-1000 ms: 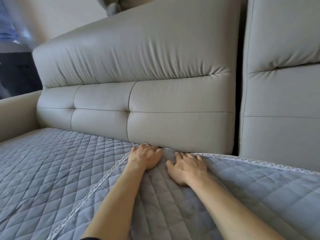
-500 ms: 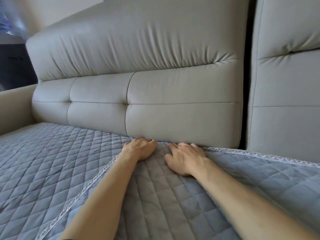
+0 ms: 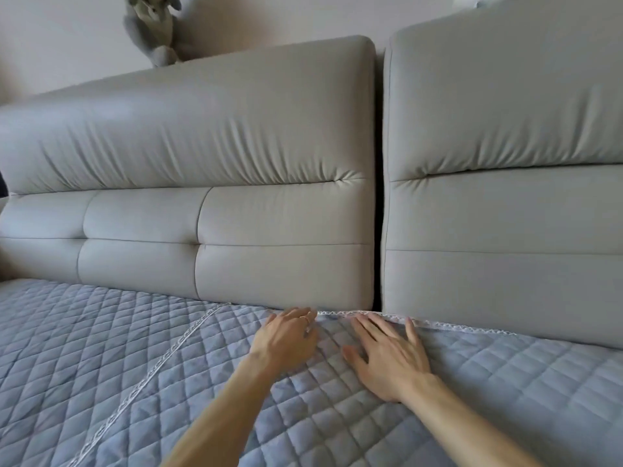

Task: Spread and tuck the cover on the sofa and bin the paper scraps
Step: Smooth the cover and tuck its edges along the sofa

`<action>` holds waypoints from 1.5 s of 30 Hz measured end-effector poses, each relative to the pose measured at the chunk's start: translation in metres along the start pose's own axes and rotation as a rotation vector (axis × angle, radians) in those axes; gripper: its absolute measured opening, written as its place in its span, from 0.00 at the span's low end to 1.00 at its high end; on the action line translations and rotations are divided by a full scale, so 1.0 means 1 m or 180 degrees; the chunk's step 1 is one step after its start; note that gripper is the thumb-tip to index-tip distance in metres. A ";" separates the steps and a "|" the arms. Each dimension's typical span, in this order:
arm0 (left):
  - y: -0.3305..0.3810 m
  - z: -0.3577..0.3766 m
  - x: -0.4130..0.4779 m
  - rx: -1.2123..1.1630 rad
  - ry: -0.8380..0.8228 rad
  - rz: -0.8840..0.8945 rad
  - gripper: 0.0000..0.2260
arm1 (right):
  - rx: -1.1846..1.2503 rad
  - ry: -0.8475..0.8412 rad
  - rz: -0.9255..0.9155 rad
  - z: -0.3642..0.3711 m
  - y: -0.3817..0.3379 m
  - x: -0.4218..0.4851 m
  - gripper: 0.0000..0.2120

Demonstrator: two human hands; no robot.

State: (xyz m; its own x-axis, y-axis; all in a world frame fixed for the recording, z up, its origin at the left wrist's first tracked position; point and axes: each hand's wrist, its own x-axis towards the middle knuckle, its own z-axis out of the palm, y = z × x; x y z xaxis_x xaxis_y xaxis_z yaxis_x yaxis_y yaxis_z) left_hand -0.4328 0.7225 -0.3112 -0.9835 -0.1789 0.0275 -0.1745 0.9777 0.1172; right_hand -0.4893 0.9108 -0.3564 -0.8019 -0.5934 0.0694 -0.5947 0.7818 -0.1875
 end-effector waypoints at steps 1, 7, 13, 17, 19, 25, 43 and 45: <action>0.022 0.007 0.001 -0.0078 -0.0073 0.0142 0.23 | -0.0057 -0.0021 0.0064 -0.006 0.013 -0.011 0.40; 0.087 0.030 0.002 -0.0003 0.0174 -0.0084 0.27 | 0.0012 -0.0119 0.0419 -0.036 0.029 -0.024 0.31; 0.109 0.009 0.024 0.0216 0.0240 0.0076 0.23 | -0.0130 -0.0416 0.0337 -0.064 0.052 -0.007 0.29; 0.095 0.036 0.037 0.0260 -0.0193 -0.0039 0.21 | -0.0183 -0.0675 0.0340 -0.035 0.052 0.004 0.28; 0.098 0.054 0.044 0.0205 -0.0496 -0.0038 0.21 | -0.0051 -0.0759 0.0371 -0.017 0.060 0.007 0.29; 0.106 0.057 -0.002 -0.0237 0.0628 -0.0663 0.27 | 0.0265 0.0544 0.0573 -0.015 0.076 -0.043 0.26; 0.119 0.047 -0.006 0.0265 0.0256 -0.0431 0.22 | 0.0306 0.0109 0.0386 -0.045 0.125 -0.079 0.25; 0.146 0.033 -0.003 0.0091 0.0225 0.0133 0.23 | -0.0064 0.0050 0.0894 -0.062 0.145 -0.098 0.28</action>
State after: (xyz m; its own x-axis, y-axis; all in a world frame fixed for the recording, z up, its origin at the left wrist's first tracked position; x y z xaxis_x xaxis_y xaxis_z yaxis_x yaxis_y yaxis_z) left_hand -0.4569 0.8690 -0.3274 -0.9843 -0.1443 0.1019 -0.1358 0.9870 0.0861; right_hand -0.5002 1.0944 -0.3300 -0.9362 -0.3500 0.0325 -0.3499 0.9190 -0.1819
